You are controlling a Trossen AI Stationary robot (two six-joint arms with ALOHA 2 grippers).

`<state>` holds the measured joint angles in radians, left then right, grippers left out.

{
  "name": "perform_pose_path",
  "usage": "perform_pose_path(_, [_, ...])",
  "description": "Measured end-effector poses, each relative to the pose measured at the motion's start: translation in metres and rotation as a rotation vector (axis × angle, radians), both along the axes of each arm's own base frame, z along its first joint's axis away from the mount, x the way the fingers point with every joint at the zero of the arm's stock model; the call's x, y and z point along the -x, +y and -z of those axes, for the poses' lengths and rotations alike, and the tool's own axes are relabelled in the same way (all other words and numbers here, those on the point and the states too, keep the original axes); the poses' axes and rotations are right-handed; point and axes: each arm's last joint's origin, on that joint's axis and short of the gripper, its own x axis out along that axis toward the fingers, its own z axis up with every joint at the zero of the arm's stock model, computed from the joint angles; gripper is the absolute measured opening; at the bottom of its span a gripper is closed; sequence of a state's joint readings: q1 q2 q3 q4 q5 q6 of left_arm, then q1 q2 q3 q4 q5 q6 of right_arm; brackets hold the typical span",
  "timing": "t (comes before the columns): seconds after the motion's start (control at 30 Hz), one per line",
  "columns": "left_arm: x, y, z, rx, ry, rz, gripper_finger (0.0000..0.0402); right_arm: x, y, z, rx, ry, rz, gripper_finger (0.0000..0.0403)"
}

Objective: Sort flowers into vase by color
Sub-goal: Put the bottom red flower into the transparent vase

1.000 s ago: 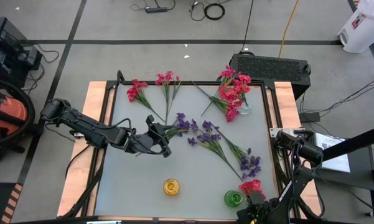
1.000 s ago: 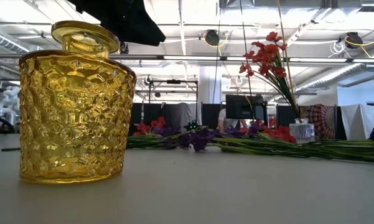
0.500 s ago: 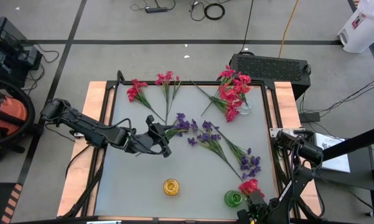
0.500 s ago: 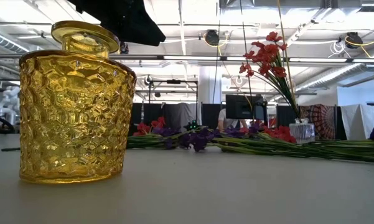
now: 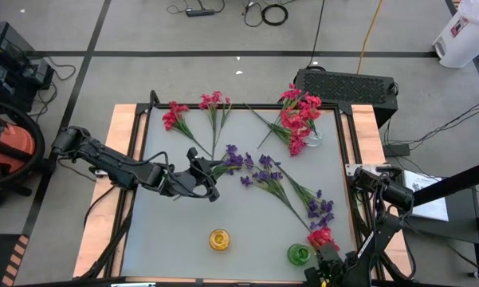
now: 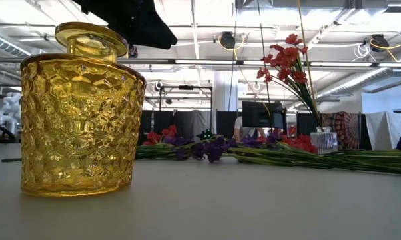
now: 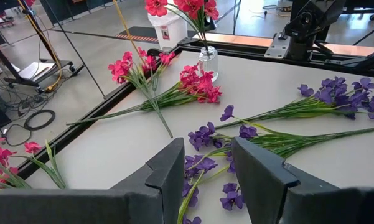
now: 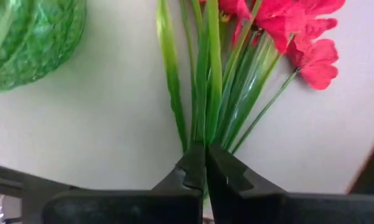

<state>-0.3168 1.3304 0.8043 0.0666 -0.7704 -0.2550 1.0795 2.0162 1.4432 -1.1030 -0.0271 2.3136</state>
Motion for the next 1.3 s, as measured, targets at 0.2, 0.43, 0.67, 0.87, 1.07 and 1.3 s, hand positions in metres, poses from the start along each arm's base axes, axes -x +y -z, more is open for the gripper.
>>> perform_pose_path(0.2, [0.0,0.0,0.0,0.0,0.0,0.0,0.0144,0.004,-0.007,-0.026,0.06,0.029,-0.005,0.0])
perform_pose_path(0.43, [0.0,0.0,0.0,0.0,0.0,0.0,0.0144,0.011,-0.022,-0.068,0.173,0.042,-0.013,0.0])
perform_pose_path(0.67, [0.0,0.0,0.0,0.0,0.0,0.0,0.0144,0.012,-0.034,-0.096,0.22,-0.099,-0.057,0.0])
perform_pose_path(0.87, [0.0,0.0,0.0,0.0,0.0,0.0,0.0144,0.013,-0.042,-0.11,0.238,-0.211,-0.101,0.0])
perform_pose_path(1.07, [0.0,0.0,0.0,0.0,0.0,0.0,0.0144,0.007,-0.046,-0.116,0.359,-0.414,-0.199,0.0])
perform_pose_path(1.3, [0.0,0.0,0.0,0.0,0.0,-0.001,0.0144,0.002,-0.048,-0.12,0.506,-0.611,-0.296,0.0])
